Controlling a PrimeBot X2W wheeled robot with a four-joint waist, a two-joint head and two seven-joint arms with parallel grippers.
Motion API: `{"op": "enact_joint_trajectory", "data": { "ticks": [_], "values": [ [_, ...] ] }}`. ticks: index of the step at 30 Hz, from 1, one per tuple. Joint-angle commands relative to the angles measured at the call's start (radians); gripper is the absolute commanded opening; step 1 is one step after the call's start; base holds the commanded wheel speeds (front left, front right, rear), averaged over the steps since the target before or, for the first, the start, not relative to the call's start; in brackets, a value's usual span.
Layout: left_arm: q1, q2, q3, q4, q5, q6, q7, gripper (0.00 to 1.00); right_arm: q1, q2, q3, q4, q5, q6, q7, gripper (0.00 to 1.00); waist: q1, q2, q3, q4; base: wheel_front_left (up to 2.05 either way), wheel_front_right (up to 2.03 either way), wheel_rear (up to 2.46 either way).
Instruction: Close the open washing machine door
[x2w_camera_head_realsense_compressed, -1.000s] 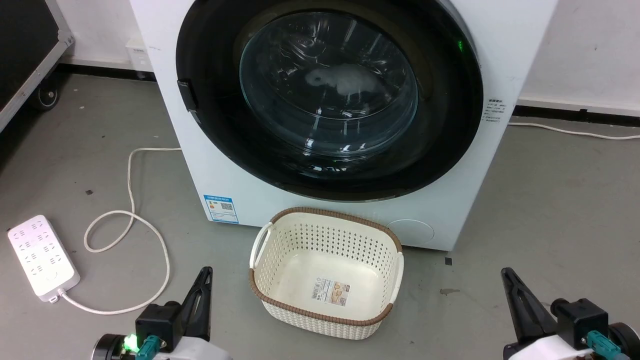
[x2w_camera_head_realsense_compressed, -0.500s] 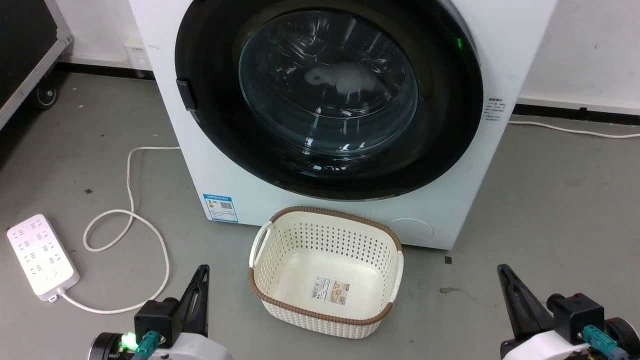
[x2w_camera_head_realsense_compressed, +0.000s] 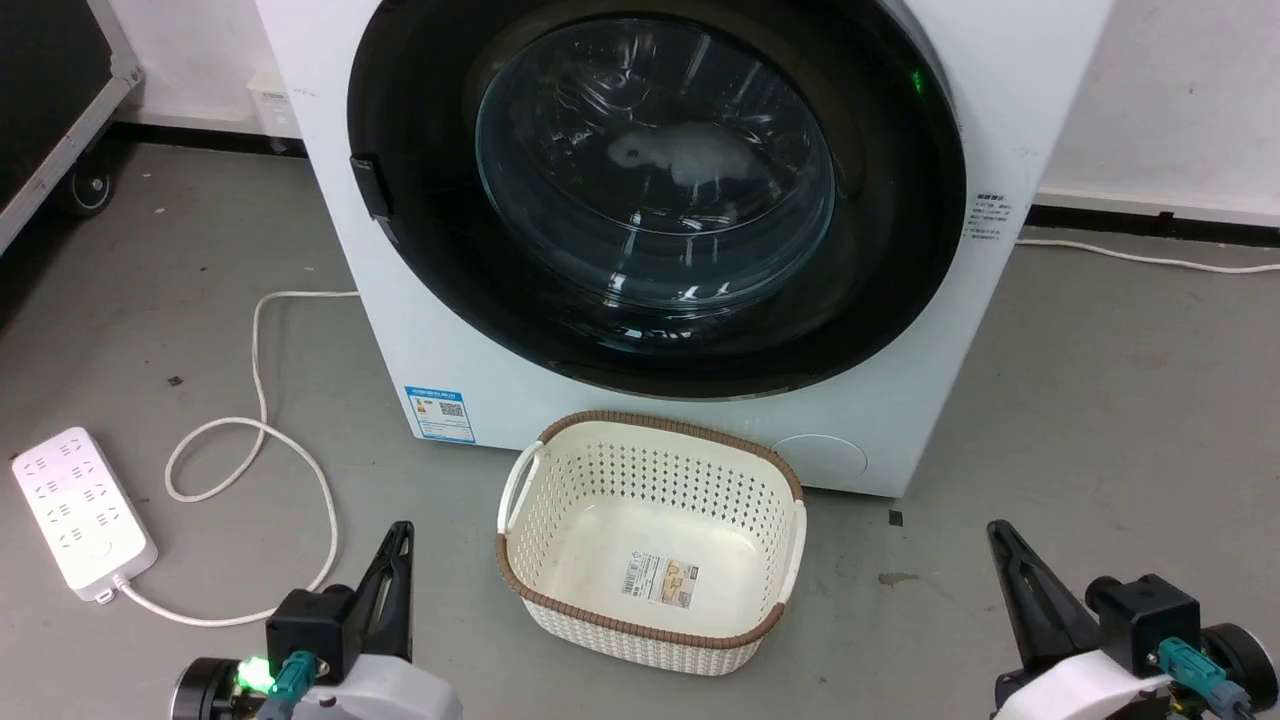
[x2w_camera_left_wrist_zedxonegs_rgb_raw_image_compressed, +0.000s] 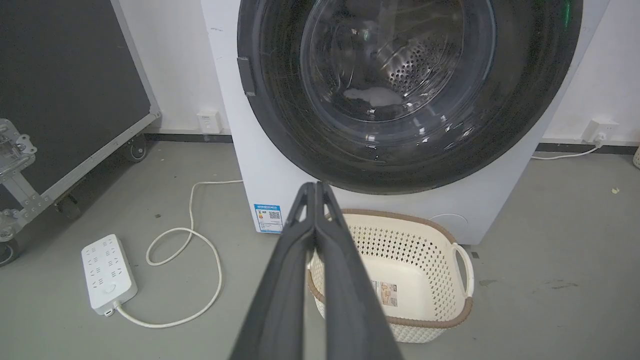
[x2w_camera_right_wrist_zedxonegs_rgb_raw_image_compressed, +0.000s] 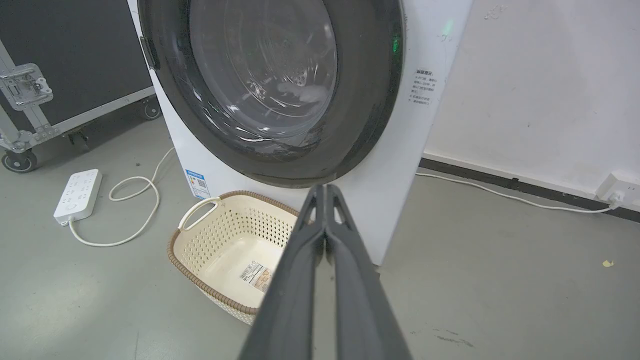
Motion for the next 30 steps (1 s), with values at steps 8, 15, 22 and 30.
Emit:
{"op": "enact_joint_trajectory", "data": {
  "ticks": [8,15,22,30],
  "values": [
    [-0.022,-0.003,0.006,-0.017,0.018,0.013,0.022,0.0,-0.02,0.003,0.009,-0.02,-0.002,-0.001,0.023,0.0,0.0001,0.0,0.002,-0.001,0.0,0.0,0.0],
    [-0.025,-0.003,0.009,-0.024,0.022,0.019,0.034,0.0,-0.024,0.004,0.013,-0.027,-0.002,-0.001,0.035,0.0,0.0,0.0,0.004,-0.001,0.0,0.0,0.0],
    [-0.029,-0.005,0.013,-0.033,0.029,0.026,0.05,0.0,-0.03,0.004,0.019,-0.036,-0.002,-0.001,0.051,0.0,0.0,0.0,0.006,-0.002,0.0,0.0,0.0],
    [-0.033,-0.006,0.016,-0.041,0.034,0.032,0.064,0.0,-0.034,0.004,0.025,-0.044,-0.002,-0.001,0.066,0.0,0.0,0.0,0.007,-0.003,0.0,0.0,0.0]
  ]
}}
